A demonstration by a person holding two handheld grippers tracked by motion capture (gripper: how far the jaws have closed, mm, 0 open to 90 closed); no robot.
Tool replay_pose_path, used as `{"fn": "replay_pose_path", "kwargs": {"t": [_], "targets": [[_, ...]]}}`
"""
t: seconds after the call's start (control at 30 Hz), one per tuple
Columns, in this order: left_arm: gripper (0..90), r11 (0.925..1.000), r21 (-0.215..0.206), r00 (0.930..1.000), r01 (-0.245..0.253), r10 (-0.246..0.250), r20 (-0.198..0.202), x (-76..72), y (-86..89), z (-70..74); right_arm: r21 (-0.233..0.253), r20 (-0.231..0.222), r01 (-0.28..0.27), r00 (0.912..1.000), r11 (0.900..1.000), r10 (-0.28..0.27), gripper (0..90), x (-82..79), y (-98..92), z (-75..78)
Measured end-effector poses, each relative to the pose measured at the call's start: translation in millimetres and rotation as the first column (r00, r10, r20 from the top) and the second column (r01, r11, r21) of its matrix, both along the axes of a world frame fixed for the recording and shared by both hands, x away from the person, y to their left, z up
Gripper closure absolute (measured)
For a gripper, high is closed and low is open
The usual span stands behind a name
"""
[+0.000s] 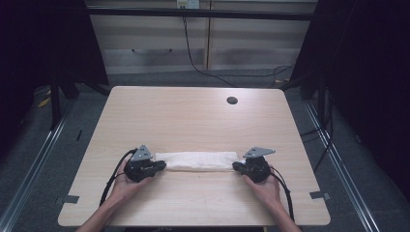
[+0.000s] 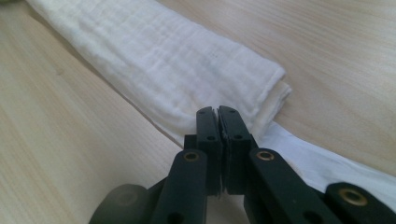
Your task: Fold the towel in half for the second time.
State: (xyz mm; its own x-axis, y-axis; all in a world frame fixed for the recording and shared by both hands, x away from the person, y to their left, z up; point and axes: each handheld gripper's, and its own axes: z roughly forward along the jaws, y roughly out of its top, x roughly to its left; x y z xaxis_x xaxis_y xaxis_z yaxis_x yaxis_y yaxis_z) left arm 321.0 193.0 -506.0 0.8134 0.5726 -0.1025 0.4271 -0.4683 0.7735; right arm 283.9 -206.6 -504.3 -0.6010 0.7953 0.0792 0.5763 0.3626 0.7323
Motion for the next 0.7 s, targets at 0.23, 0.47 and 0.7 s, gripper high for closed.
{"fn": "replay_pose_path", "kwargs": {"t": [0.23,0.47,0.7], "targets": [[69.8,0.9993,-0.021,0.9995,0.029,-0.030,-0.011,-8.9,4.7,8.1,0.040,-0.012,-0.050,0.9987,0.998,0.050,76.9,-4.3,-1.4,2.3],[57.2,0.9998,-0.019,0.9994,-0.001,0.002,0.035,-25.3,21.4,24.6,0.090,0.045,-0.049,0.9979,0.995,0.045,70.5,-20.3,-9.9,18.2],[45.2,0.9953,-0.058,0.9969,-0.077,0.078,0.011,-32.0,47.2,31.3,0.164,0.085,-0.002,0.9963,0.986,-0.012,61.9,-34.0,-28.6,32.7]]}}
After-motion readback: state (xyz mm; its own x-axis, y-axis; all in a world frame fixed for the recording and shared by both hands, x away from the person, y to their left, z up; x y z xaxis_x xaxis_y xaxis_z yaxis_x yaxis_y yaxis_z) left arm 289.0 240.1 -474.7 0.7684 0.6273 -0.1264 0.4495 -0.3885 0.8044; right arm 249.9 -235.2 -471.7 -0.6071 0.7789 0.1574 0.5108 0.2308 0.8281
